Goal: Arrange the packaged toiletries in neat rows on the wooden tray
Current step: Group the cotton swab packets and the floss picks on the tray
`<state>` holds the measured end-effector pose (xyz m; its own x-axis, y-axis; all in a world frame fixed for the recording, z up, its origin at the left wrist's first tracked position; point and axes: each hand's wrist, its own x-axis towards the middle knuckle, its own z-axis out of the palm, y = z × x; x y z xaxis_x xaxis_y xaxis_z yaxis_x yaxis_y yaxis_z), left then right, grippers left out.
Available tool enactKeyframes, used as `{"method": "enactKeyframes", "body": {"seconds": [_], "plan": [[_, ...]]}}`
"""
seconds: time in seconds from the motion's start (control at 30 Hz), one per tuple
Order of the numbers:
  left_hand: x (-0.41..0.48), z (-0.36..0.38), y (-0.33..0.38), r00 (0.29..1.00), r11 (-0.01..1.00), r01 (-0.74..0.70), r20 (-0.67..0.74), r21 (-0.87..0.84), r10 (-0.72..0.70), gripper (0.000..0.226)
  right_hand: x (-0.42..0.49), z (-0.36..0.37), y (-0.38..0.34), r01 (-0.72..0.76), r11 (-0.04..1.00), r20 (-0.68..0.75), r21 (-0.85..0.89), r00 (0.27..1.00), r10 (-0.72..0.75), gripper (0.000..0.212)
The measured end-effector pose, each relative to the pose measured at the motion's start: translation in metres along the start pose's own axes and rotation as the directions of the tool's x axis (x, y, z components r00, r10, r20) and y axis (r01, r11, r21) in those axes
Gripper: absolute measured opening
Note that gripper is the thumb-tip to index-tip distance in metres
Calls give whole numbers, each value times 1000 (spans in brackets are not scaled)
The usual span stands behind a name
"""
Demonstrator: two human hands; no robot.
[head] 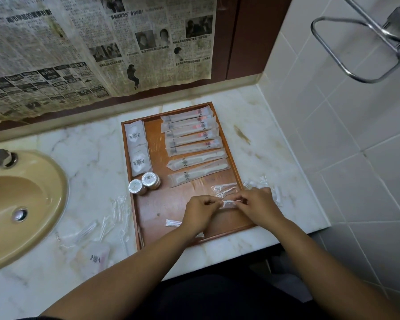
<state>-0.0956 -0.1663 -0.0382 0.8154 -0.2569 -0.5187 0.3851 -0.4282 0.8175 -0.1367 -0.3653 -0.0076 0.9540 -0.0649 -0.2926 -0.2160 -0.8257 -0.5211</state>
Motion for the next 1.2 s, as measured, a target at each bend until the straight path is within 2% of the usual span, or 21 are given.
{"method": "enactKeyframes", "body": {"seconds": [0.07, 0.17, 0.23, 0.33, 0.43, 0.6, 0.7, 0.73, 0.8, 0.87, 0.93, 1.03, 1.1, 1.2], "plan": [[-3, 4, -4, 1000, 982, 1, -28, 189, 5, 6, 2, 5, 8, 122, 965, -11, -232, 992, -128, 10], [-7, 7, -2, 993, 929, -12, -104, 371, 54, 11, 7, 13, 14, 188, 909, -20, -372, 977, -211, 3], [-6, 8, -2, 985, 856, -43, -123, 516, 124, 15, 9, 19, 15, 196, 886, -51, -420, 970, -238, 6], [-3, 11, -4, 964, 759, -86, -140, 646, 228, 14, 8, 28, 18, 190, 892, -135, -410, 955, -265, 8], [-2, 11, -6, 959, 742, -80, -152, 665, 240, 14, 3, 35, 22, 178, 909, -245, -376, 927, -283, 5], [-1, 11, -9, 952, 718, -123, -122, 685, 280, 10, -14, 38, 28, 245, 923, -356, -297, 868, -345, 7], [-1, 12, -6, 948, 719, -163, -94, 676, 303, 13, -25, 28, 38, 189, 959, -452, -213, 851, -268, 10], [-1, 13, -2, 943, 726, -181, -91, 663, 319, 15, -28, 23, 43, 139, 975, -495, -175, 844, -209, 11], [1, 16, 8, 915, 728, -269, -68, 630, 397, 15, -32, 10, 52, -21, 999, -536, -34, 844, -1, 14], [5, 23, 22, 865, 694, -410, 10, 592, 502, 11, -33, -4, 62, -228, 965, -442, 133, 857, 263, 28], [15, 33, 36, 806, 607, -522, 114, 599, 581, 16, -30, -14, 71, -376, 907, -311, 190, 853, 419, 48], [36, 51, 56, 759, 432, -564, 235, 704, 607, 40, -25, -20, 77, -421, 888, -179, 185, 874, 452, 62], [47, 60, 67, 761, 316, -566, 335, 761, 556, 52, -24, -20, 78, -412, 894, -128, 177, 891, 436, 61], [58, 69, 75, 765, 166, -579, 461, 799, 449, 52, -24, -21, 84, -425, 885, -109, 188, 887, 449, 50]]}}
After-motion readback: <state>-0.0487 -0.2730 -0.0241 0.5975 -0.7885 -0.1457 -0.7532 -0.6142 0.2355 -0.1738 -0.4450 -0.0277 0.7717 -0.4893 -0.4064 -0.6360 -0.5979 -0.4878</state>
